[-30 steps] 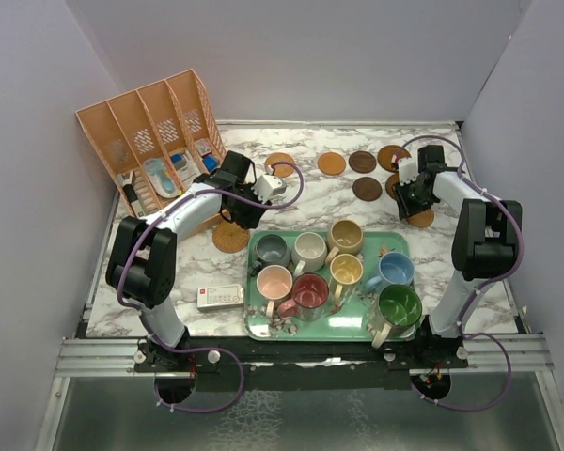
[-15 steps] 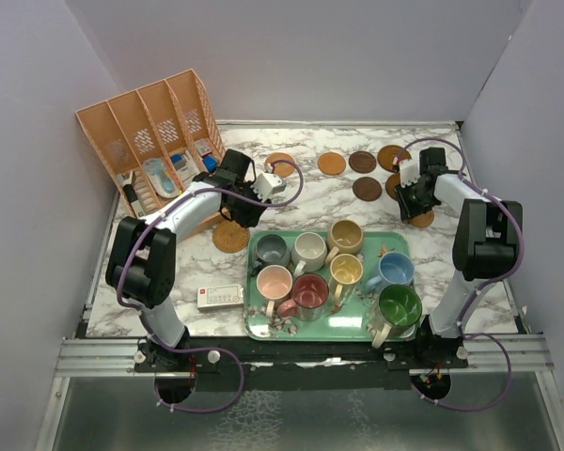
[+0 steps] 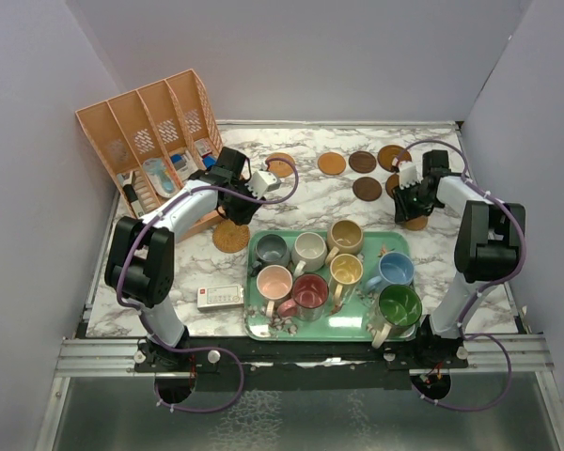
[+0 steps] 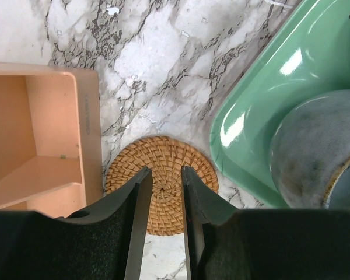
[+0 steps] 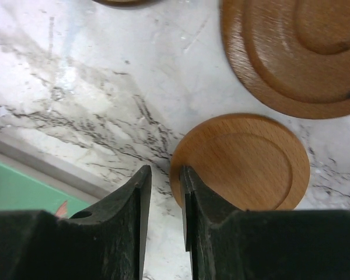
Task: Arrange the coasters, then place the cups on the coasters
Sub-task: Move the coaster to the center of the board.
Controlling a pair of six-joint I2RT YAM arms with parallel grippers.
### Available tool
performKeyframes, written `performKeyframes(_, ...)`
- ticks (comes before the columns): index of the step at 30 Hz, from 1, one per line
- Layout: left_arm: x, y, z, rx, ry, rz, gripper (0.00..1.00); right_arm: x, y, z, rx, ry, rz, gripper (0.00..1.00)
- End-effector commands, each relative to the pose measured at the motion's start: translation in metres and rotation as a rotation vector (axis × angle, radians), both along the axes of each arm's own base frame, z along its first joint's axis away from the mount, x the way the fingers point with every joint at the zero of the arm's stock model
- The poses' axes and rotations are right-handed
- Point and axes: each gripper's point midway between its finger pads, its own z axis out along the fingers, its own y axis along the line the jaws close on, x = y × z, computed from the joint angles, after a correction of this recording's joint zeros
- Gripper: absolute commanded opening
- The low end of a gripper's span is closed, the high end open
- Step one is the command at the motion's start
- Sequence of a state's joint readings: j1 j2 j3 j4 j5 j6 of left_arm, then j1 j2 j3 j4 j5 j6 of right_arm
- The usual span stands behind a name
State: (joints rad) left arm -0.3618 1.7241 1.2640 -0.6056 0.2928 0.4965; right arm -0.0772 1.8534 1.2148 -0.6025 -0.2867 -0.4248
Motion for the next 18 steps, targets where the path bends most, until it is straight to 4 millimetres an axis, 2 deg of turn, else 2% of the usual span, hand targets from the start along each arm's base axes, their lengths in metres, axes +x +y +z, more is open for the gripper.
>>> performKeyframes(1,0.006,0.007,0.011,0.025,-0.044,0.005,0.31,-0.034,0.029,-0.01,0.135,0.113,0.067,0.27)
performKeyframes(8,0.008,0.012,0.01,0.042,-0.048,0.02,0.31,-0.038,0.045,-0.009,0.18,0.124,0.114,0.26)
performKeyframes(16,0.013,0.019,0.01,0.05,-0.054,0.049,0.31,-0.042,0.074,-0.02,0.188,0.157,0.191,0.24)
performKeyframes(18,0.015,0.023,0.02,0.045,-0.086,0.063,0.31,-0.045,0.083,-0.022,0.191,0.168,0.215,0.24)
